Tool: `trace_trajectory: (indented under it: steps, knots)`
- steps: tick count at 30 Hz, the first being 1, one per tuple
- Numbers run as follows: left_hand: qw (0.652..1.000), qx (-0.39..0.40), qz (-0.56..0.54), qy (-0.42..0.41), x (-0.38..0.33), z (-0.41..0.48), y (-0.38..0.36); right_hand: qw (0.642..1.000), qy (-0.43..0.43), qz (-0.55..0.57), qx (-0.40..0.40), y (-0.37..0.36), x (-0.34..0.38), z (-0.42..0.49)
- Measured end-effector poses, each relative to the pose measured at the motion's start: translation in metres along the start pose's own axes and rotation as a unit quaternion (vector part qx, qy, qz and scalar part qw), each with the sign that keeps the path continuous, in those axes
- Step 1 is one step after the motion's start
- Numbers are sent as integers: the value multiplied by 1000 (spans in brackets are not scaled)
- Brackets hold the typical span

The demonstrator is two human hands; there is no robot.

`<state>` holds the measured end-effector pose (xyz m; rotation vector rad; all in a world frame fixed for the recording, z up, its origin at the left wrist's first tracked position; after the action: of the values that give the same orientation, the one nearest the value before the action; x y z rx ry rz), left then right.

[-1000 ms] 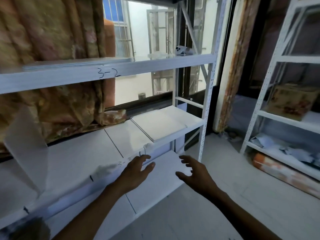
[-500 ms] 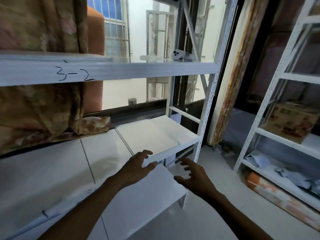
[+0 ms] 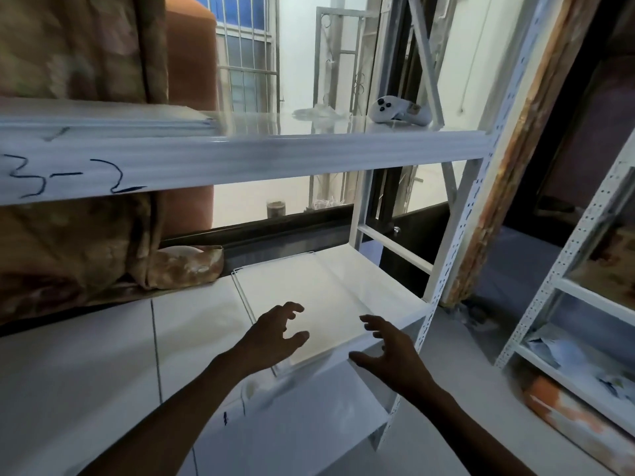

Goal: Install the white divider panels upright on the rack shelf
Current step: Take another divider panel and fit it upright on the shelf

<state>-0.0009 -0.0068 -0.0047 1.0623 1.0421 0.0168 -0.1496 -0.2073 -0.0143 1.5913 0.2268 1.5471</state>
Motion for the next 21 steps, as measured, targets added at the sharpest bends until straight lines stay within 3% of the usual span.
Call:
trace_trajectory:
  steps: [4, 10, 16, 21]
  knots:
    - [1000, 4, 19, 18, 11, 17, -3, 1000, -7, 1, 22, -12, -15, 31]
    - [996, -26, 35, 72, 33, 50, -11, 995, 58, -35, 72, -22, -29, 84]
    - [978, -84, 44, 186, 56, 71, -26, 982, 82, -63, 159, -37, -54, 132]
    - [940, -113, 37, 321, 80, 66, -47, 937, 81, -208, 268, -71, -91, 133]
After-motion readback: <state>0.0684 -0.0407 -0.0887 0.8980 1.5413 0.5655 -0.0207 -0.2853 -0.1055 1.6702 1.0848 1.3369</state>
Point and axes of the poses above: each hand's wrist, its own z-axis towards the middle knuckle, its own y-axis out of the back of the hand, x = y × z, the point moved 3 cm from there along z, towards the middle knuckle, and after that the axes turned 4 degrees about -y, right-handed, at the moved point
